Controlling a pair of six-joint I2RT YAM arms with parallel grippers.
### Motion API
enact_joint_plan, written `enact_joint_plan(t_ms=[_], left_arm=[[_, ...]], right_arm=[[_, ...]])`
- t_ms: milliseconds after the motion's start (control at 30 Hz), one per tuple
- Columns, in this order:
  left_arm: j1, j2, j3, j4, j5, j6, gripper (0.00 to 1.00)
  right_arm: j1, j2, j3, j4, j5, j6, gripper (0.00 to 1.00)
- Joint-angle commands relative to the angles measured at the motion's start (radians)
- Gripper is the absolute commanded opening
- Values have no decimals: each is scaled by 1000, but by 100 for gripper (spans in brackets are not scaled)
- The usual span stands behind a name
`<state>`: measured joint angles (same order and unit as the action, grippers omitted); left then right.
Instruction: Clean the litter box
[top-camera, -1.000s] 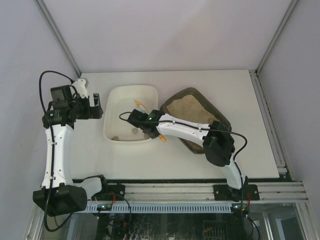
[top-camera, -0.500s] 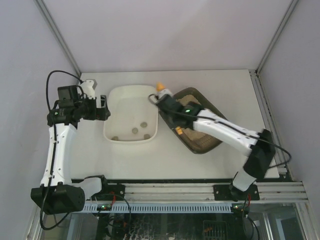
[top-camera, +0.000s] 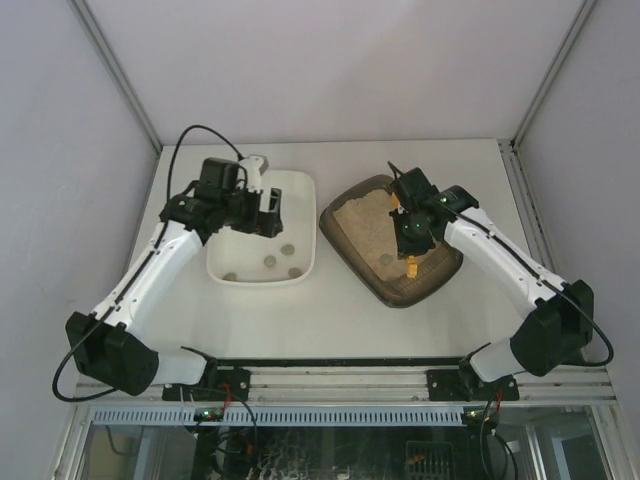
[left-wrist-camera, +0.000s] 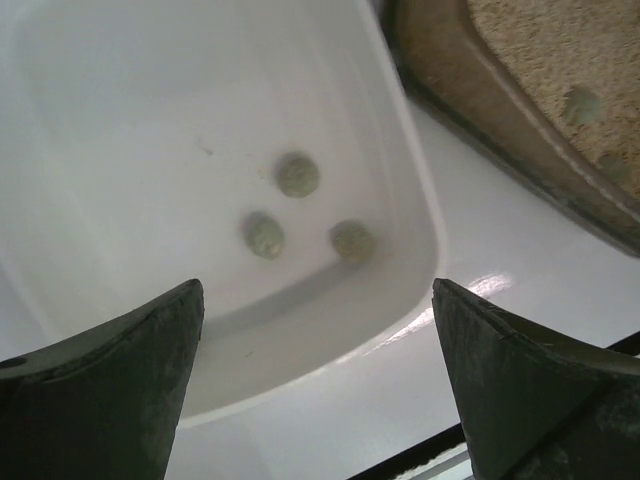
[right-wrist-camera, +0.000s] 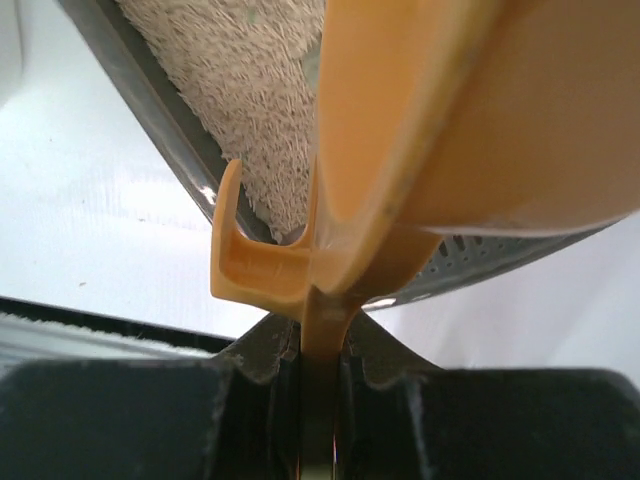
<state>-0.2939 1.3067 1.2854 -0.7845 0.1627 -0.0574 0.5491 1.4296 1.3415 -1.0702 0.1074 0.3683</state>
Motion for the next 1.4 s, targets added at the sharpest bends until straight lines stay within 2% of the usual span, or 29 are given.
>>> enact_joint_plan(t_ms=[0, 67, 200, 333, 433, 533, 700, 1000, 1367], left_arm=[[-132, 15, 92, 135, -158, -217, 100], [-148, 30, 93, 199, -152, -314, 100], [-156, 88, 87, 307, -98, -530, 100], [-210, 173, 120, 315, -97, -661, 100], [-254, 189, 67, 373, -84, -753, 100], [-321, 189, 23, 422, -114, -788, 100], [-370, 233, -23, 483, -106, -883, 100], [-369, 280, -54, 574, -114, -948, 100], [-311, 319, -29, 575, -60, -972, 100]], right_arm=[[-117, 63, 61, -152, -247, 97, 0], [-141, 119, 92, -222, -296, 125, 0], [-145, 187, 152, -306, -275, 151, 0], [-156, 273, 221, -394, -294, 164, 0], [-151, 328, 291, -465, -287, 176, 0], [-155, 359, 371, -523, -237, 190, 0], [-185, 376, 333, -528, -279, 191, 0], [-183, 472, 286, -528, -337, 184, 0], [-186, 632, 366, -510, -425, 166, 0]])
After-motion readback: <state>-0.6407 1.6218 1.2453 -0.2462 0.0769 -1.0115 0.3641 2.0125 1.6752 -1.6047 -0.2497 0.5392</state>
